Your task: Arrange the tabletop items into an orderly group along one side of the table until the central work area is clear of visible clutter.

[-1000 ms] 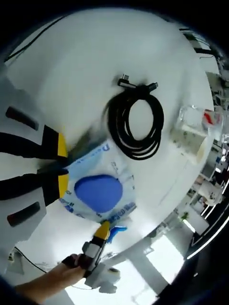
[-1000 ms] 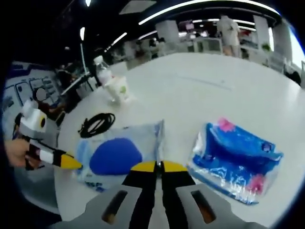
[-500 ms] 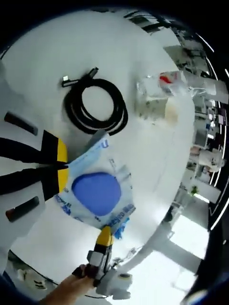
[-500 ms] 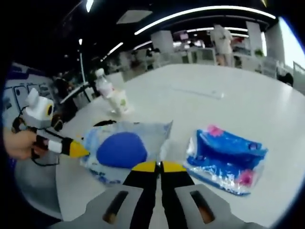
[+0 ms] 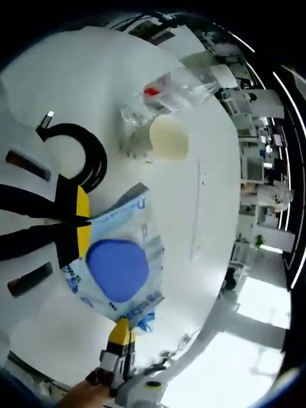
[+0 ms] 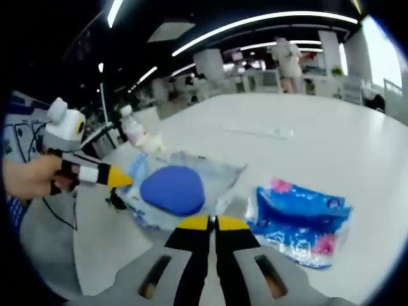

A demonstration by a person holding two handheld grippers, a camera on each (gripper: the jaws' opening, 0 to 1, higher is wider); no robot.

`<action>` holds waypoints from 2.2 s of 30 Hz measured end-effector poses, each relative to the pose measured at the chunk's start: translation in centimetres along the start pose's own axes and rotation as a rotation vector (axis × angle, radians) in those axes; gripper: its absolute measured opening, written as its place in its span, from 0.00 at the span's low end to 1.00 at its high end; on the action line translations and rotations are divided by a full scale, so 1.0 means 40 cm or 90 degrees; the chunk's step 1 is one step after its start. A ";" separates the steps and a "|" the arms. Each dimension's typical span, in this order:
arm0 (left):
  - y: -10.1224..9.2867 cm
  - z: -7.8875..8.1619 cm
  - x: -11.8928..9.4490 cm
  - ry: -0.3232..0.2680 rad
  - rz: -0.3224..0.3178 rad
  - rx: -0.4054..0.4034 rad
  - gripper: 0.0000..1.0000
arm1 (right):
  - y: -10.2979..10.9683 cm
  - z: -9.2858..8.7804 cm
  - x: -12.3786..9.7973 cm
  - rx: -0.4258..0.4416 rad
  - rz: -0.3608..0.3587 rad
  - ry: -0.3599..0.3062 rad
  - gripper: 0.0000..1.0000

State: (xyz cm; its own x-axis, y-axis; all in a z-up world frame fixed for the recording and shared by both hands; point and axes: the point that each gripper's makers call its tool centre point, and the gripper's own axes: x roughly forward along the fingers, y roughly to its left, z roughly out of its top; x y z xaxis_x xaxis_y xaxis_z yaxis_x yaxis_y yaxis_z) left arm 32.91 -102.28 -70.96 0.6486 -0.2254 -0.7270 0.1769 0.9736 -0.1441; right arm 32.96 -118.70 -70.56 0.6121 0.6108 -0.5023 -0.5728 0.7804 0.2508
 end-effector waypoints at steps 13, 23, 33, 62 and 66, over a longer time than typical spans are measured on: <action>0.039 0.079 0.085 0.003 0.021 0.070 0.00 | -0.021 0.003 0.052 -0.011 -0.030 0.006 0.00; 0.045 0.100 0.122 0.008 0.029 0.100 0.00 | -0.037 0.008 0.068 -0.010 -0.050 0.004 0.00; 0.055 0.101 0.139 0.019 0.036 0.123 0.00 | -0.039 0.004 0.086 -0.012 -0.059 0.011 0.00; 0.069 0.043 0.150 0.052 0.047 0.135 0.00 | -0.044 -0.057 0.106 0.073 -0.066 0.034 0.01; 0.072 0.041 0.153 0.053 0.050 0.133 0.00 | -0.040 -0.059 0.106 0.093 -0.066 0.028 0.01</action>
State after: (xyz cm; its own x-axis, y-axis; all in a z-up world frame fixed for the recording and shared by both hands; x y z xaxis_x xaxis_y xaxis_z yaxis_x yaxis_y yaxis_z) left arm 38.62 -100.91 -74.72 0.6053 -0.1373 -0.7841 0.2837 0.9576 0.0513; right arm 35.19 -117.67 -75.06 0.6374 0.5223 -0.5665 -0.4208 0.8519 0.3118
